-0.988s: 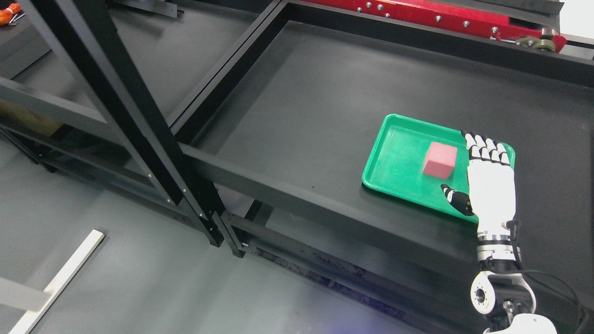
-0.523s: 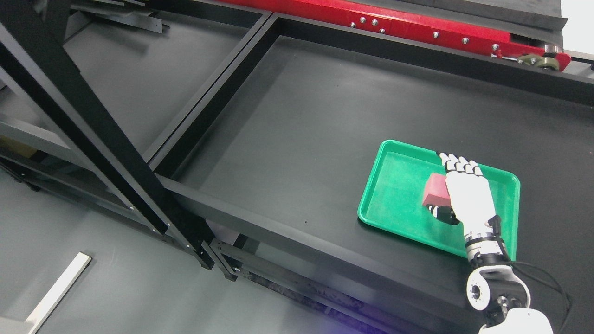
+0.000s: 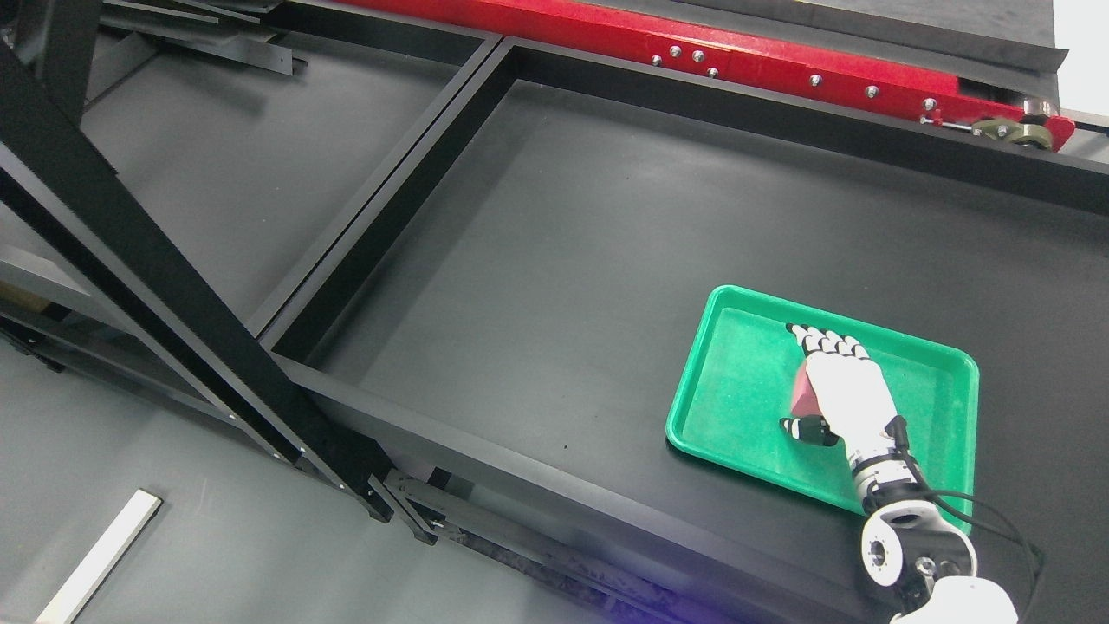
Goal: Pick pink block from left shelf to tray
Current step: 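Close the right hand fingers around the pink cube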
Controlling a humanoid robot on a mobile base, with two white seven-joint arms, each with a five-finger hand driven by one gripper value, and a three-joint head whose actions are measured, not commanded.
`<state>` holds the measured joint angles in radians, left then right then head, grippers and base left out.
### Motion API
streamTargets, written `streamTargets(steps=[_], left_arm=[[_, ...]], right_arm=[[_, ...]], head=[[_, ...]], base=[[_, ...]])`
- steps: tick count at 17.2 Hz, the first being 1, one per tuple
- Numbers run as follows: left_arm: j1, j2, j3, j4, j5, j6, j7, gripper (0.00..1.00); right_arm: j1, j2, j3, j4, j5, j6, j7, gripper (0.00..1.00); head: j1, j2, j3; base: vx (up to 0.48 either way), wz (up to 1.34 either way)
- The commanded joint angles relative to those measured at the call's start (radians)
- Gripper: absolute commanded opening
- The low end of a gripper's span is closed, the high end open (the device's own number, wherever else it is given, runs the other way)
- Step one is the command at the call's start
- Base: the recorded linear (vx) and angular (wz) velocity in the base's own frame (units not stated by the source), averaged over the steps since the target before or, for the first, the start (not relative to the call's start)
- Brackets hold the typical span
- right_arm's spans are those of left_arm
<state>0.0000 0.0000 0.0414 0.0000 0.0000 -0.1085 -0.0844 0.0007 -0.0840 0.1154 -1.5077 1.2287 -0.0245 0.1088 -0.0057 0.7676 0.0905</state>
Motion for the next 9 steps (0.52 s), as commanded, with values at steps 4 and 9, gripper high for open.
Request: streamTargets(steps=[4,9], left_arm=[[-0.023,0.017,0.0,-0.018,-0.002,0.0,0.0,1.0],[-0.023,0.017,0.0,-0.018,-0.002,0.0,0.0,1.0]], right_arm=[[0.019,-0.034,0.003,0.075,0.003,0.034,0.003,0.91],[0.021,-0.042,0.0,0.076,0.002,0.035,0.003,0.66]], head=[[0.0,0.0,0.0],[0.0,0.0,0.0]], base=[[0.057,0.0],[0.027,0.01]])
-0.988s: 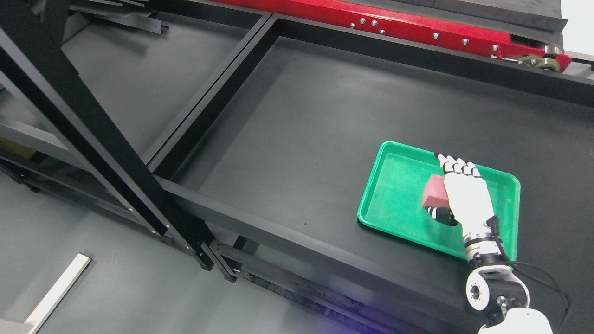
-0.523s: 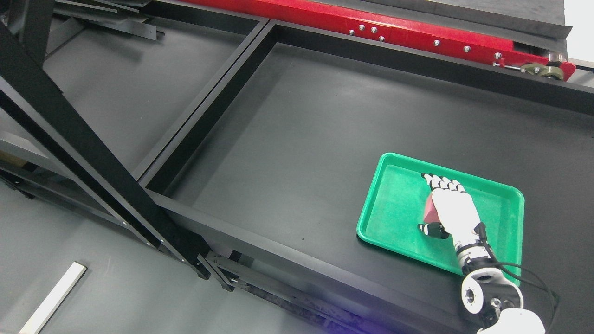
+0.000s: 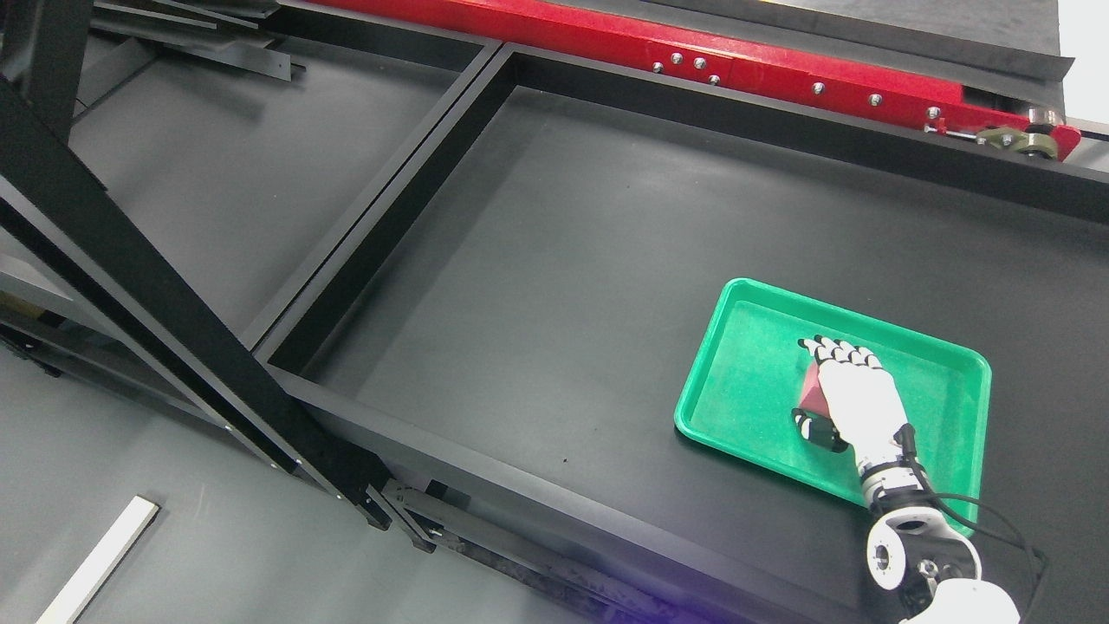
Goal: Pick pink block from left shelf to tray
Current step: 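Close the right hand fingers around the pink cube, then lift the pink cube up out of the green tray with the right hand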
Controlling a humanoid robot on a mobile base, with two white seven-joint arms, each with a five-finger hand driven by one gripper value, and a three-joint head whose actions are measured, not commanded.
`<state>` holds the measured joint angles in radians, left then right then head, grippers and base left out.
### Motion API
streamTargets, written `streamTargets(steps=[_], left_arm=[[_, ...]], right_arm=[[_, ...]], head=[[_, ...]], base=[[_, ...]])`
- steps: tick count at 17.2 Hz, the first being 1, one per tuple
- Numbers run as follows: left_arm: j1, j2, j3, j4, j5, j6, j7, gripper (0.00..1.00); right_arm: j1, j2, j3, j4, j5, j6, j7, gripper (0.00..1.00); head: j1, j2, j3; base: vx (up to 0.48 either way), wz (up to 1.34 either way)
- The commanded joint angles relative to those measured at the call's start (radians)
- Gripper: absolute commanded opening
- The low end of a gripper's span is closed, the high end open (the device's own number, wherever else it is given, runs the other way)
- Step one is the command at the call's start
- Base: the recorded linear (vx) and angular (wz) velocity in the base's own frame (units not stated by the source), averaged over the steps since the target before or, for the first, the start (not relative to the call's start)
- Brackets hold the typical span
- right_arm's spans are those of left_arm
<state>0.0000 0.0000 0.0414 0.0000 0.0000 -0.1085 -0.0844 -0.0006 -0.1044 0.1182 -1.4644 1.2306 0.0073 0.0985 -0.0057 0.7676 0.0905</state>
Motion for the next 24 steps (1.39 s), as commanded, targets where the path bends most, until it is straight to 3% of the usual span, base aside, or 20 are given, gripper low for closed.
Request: streamTargets(steps=[1,3,4,9,14,16,24], left_arm=[[-0.023,0.017,0.0,-0.017,-0.002,0.0,0.0,1.0],[-0.023,0.017,0.0,-0.017,-0.002,0.0,0.0,1.0],[-0.023,0.017,0.0,-0.017,0.0,0.0,0.0,1.0],[-0.023,0.017,0.0,-0.017,-0.002,0.0,0.0,1.0],[-0.025,0.017,0.0,-0.017,-0.002,0.0,0.0,1.0],[-0.023,0.017,0.0,-0.017,-0.002,0.0,0.0,1.0],[-0.023,0.017,0.0,-0.017,-0.002,0.0,0.0,1.0]], right_arm=[[0.022,-0.021,-0.018,0.032,-0.003,0.002,0.014,0.5],[0.024,-0.023,-0.026,0.032,-0.014,-0.007,0.014,0.11],[0.024,-0.023,-0.028,0.03,-0.017,-0.015,0.012,0.02],[0.016,-0.021,-0.054,0.022,-0.065,-0.058,-0.037,0.0],[0.008,-0.015,-0.081,-0.007,-0.091,-0.102,-0.414,0.0],[0.017,-0.011,-0.115,-0.052,-0.114,-0.104,-0.489,0.0],[0.071,-0.003,-0.166,-0.227,-0.23,-0.106,-0.556,0.0]], head=[[0.0,0.0,0.0],[0.0,0.0,0.0],[0.0,0.0,0.0],[0.0,0.0,0.0],[0.0,0.0,0.0],[0.0,0.0,0.0],[0.0,0.0,0.0]], base=[[0.016,0.0],[0.0,0.0],[0.004,0.02],[0.002,0.01],[0.0,0.0],[0.0,0.0],[0.0,0.0]])
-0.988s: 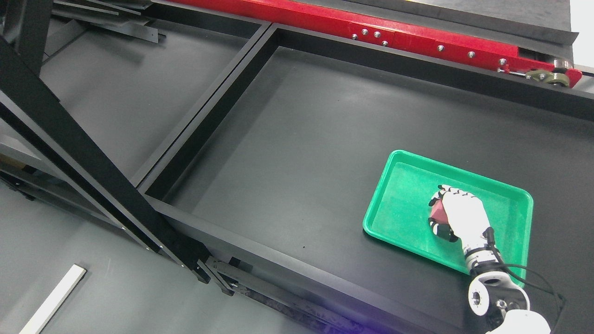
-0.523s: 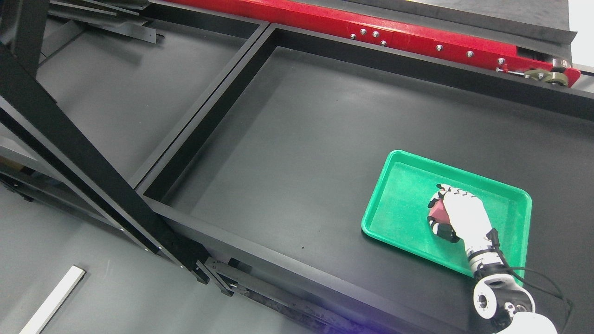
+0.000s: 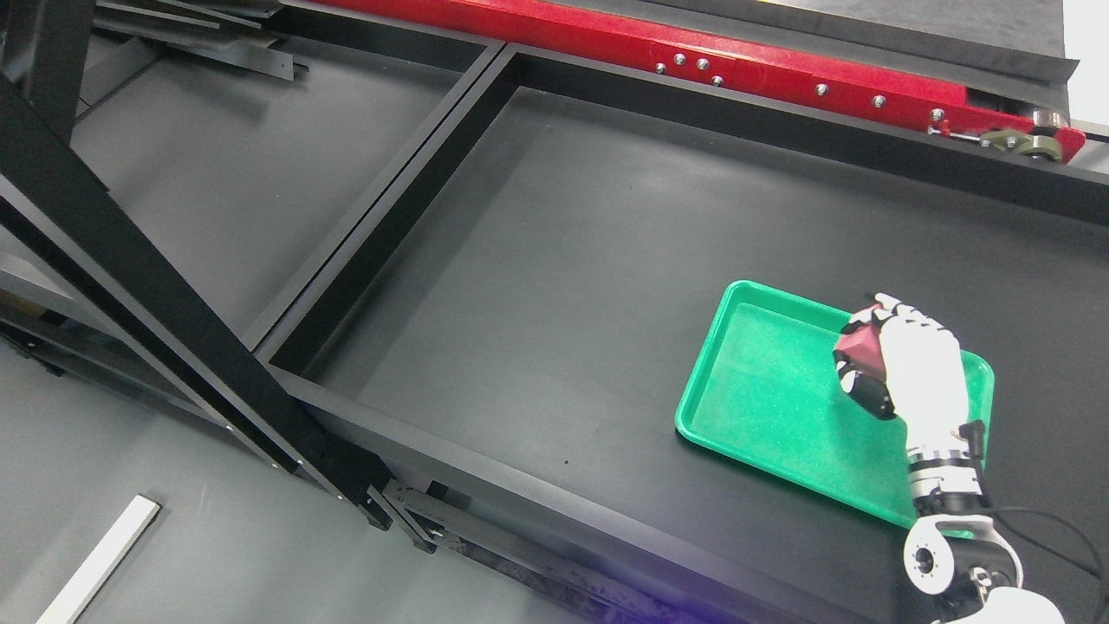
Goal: Pick pink block from left shelf to tray
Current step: 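Lift the pink cube up out of the green tray with the right hand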
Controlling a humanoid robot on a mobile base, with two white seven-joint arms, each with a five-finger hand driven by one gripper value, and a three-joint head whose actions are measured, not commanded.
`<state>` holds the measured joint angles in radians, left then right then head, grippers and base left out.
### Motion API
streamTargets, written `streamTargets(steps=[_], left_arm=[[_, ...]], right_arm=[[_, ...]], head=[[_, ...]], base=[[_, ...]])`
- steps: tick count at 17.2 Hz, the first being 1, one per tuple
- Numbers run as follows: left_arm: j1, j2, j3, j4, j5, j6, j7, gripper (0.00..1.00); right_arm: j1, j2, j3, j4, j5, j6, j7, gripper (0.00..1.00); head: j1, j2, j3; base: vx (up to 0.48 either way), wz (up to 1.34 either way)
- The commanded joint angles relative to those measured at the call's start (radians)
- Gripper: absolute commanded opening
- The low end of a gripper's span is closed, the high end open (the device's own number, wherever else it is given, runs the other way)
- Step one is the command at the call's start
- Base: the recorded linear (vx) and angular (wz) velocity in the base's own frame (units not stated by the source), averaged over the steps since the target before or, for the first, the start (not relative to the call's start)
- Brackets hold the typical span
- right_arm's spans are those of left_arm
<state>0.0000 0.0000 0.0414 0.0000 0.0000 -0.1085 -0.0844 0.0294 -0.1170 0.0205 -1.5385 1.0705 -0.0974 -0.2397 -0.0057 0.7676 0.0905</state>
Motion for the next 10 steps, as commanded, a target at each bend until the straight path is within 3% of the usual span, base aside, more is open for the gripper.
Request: streamTargets(steps=[1,10], left_arm=[[-0.023,0.017,0.0,-0.017,-0.002,0.0,0.0,1.0],[-0.023,0.017,0.0,-0.017,-0.002,0.0,0.0,1.0]], right_arm=[[0.049,0.011,-0.073,-0.164,-0.078,-0.001,-0.217,0.0],[0.084,0.056,-0.065,-0.166,-0.092,-0.061,-0.21,0.01]], head=[[0.0,0.0,0.0],[0.0,0.0,0.0]], base=[[0.0,0.0],[-0.047,0.14]])
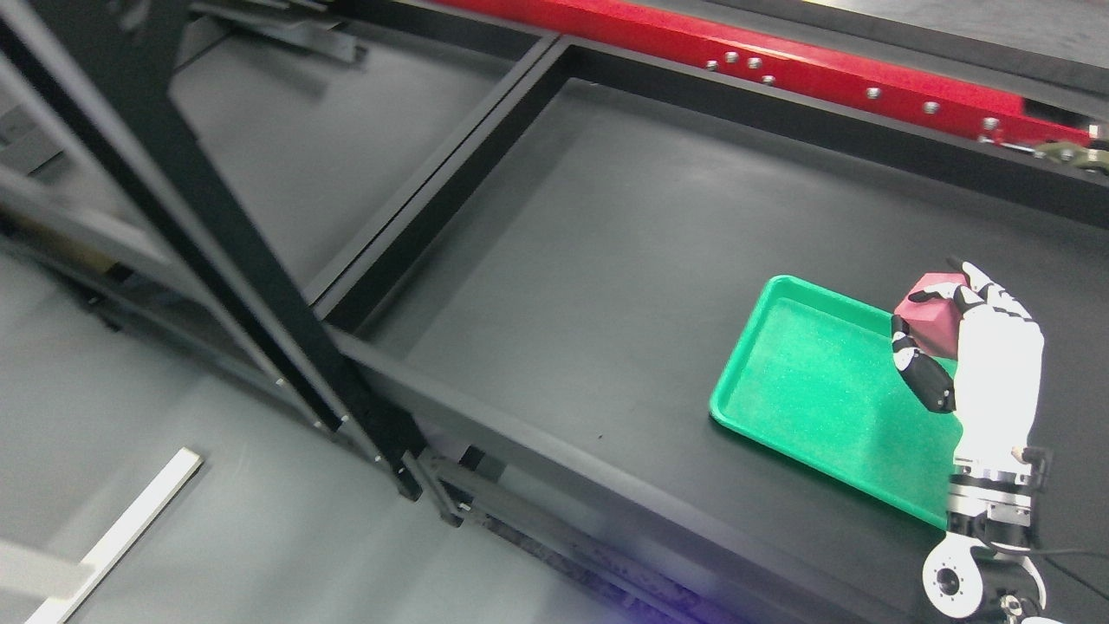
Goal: Pick pink block from left shelf to tray
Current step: 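Lift the pink cube up out of the green tray with the right hand, then turn and drive toward the white table with the blue tray, holding the cube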
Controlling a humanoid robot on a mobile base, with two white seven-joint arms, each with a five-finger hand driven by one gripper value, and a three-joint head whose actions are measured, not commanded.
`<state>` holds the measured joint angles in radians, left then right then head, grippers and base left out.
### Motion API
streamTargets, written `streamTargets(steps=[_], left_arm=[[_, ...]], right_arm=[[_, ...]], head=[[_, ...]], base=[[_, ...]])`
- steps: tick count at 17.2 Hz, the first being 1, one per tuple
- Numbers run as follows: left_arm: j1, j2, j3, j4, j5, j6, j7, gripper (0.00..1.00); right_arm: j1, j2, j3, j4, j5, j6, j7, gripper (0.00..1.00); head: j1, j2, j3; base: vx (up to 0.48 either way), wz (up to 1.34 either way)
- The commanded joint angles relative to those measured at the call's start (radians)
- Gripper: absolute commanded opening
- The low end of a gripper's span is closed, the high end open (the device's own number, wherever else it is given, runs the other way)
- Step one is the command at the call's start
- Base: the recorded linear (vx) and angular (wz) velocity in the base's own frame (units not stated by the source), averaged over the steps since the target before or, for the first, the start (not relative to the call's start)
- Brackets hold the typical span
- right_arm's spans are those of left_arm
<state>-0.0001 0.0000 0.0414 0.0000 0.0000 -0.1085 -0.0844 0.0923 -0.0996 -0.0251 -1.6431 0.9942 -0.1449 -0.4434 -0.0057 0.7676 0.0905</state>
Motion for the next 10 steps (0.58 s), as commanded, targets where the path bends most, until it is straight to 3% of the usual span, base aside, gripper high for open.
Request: streamTargets(steps=[1,10], left_arm=[[-0.023,0.017,0.0,-0.017,-0.002,0.0,0.0,1.0],[-0.023,0.017,0.0,-0.017,-0.002,0.0,0.0,1.0]], right_arm=[[0.021,0.043,-0.019,-0.06,-0.015,-0.013,-0.005,0.01],[0.035,0.041,-0.019,-0.061,-0.037,-0.015,0.003,0.01]], head=[[0.0,0.0,0.0],[0.0,0.0,0.0]], base=[[-0.129,0.39],[-0.176,0.81]])
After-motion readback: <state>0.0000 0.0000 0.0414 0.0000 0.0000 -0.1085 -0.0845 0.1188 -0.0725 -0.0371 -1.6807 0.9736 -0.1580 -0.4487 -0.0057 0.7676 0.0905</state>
